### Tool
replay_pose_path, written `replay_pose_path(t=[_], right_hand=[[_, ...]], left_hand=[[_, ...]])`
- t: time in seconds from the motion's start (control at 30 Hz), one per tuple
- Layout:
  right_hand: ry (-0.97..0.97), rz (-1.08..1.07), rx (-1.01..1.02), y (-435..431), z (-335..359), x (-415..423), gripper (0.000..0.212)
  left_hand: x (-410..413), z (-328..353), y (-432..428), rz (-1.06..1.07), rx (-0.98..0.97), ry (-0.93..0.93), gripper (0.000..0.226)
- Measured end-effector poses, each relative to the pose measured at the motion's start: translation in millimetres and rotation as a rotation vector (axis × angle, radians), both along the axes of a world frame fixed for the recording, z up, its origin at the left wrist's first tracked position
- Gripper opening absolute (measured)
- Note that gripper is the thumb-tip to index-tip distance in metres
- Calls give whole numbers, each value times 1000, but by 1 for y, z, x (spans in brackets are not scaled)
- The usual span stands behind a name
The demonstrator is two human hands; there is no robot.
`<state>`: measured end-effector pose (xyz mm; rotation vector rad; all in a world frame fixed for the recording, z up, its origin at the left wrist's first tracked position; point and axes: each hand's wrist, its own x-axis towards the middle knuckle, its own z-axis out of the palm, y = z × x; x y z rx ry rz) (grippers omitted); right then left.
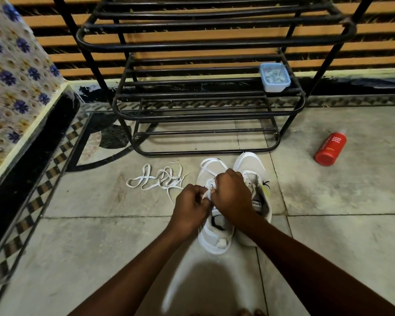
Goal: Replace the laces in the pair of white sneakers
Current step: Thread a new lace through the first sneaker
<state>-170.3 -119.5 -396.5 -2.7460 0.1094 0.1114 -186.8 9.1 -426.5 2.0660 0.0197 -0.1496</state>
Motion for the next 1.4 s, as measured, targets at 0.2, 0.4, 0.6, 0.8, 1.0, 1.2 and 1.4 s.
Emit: replay_pose_path(t=[0.2, 0.4, 0.6, 0.8, 1.0, 1.2, 1.4], right_hand=[[32, -27, -15, 4, -4, 4, 16], [65, -115, 140, 2, -7, 6, 13], [122, -244, 306, -2, -6, 10, 15], [67, -160, 228, 3, -5, 9, 14], [32, -164, 328, -9, -12, 5, 12], [-56, -131, 267, -4, -15, -4, 8], [-55, -151, 310, -3, -13, -8, 7]], left_hand=[[-2, 2, -4, -30, 97, -101, 13], [-4, -2, -6, -11, 65, -89, 12], [-1, -8, -1, -12, -14, -47, 15], [0, -7, 3, -125, 33, -80, 26], [6, -13, 5, 4, -226, 98, 17], [4, -9, 0, 68, -366, 140, 9], [9, -16, 2, 77, -360, 134, 13]])
